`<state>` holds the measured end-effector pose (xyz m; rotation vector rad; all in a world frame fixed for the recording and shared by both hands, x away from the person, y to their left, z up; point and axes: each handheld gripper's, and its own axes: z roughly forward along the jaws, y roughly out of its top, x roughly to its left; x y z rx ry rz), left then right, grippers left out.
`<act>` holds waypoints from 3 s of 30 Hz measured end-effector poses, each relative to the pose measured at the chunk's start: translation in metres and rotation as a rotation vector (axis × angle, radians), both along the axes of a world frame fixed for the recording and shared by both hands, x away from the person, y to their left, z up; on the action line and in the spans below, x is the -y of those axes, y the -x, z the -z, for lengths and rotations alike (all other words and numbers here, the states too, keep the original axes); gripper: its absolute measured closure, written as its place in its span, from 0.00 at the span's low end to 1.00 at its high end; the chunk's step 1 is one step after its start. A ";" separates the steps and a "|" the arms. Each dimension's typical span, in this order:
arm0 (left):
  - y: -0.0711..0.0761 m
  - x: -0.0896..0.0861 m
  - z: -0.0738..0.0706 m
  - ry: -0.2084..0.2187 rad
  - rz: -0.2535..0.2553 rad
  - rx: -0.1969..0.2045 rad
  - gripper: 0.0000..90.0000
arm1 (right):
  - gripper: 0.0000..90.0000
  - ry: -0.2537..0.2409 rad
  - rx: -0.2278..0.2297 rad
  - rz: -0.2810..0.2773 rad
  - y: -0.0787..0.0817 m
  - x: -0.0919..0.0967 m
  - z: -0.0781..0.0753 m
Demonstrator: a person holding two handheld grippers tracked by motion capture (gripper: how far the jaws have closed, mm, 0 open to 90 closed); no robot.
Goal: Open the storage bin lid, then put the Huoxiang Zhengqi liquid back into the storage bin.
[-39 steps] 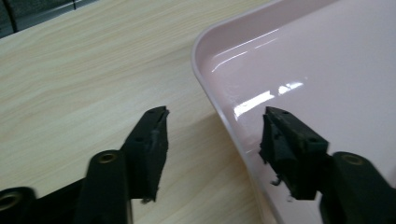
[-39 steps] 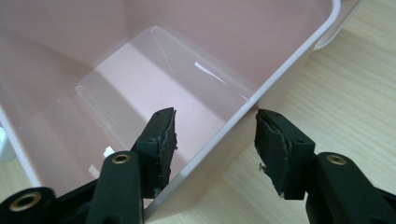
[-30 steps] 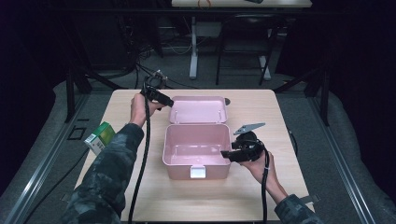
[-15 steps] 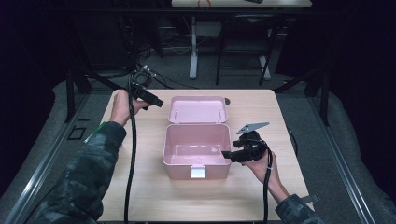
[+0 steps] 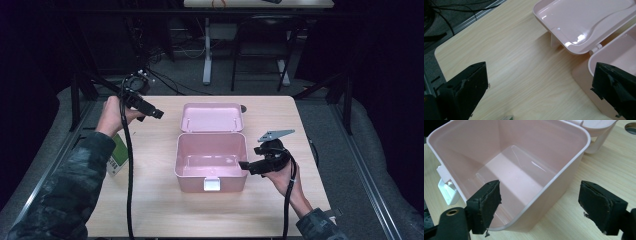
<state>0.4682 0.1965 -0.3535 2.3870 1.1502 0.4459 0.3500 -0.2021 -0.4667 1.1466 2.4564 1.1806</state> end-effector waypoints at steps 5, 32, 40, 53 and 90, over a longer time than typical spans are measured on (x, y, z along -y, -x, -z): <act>0.011 -0.013 -0.008 -0.006 0.001 0.010 0.00 | 0.15 -0.013 0.009 0.001 0.002 0.004 -0.003; 0.053 -0.077 -0.015 -0.152 -0.018 -0.043 0.00 | 0.00 0.103 -0.024 0.150 0.042 0.074 0.024; 0.052 -0.091 0.006 -0.191 -0.030 -0.134 0.00 | 0.00 0.184 -0.072 0.140 0.053 0.073 0.048; 0.030 -0.110 0.049 -0.226 -0.131 -0.252 0.01 | 0.00 0.221 -0.085 0.131 0.045 0.071 0.055; 0.031 -0.102 0.065 -0.242 -0.047 -0.337 0.70 | 0.00 0.252 -0.089 0.124 0.042 0.071 0.056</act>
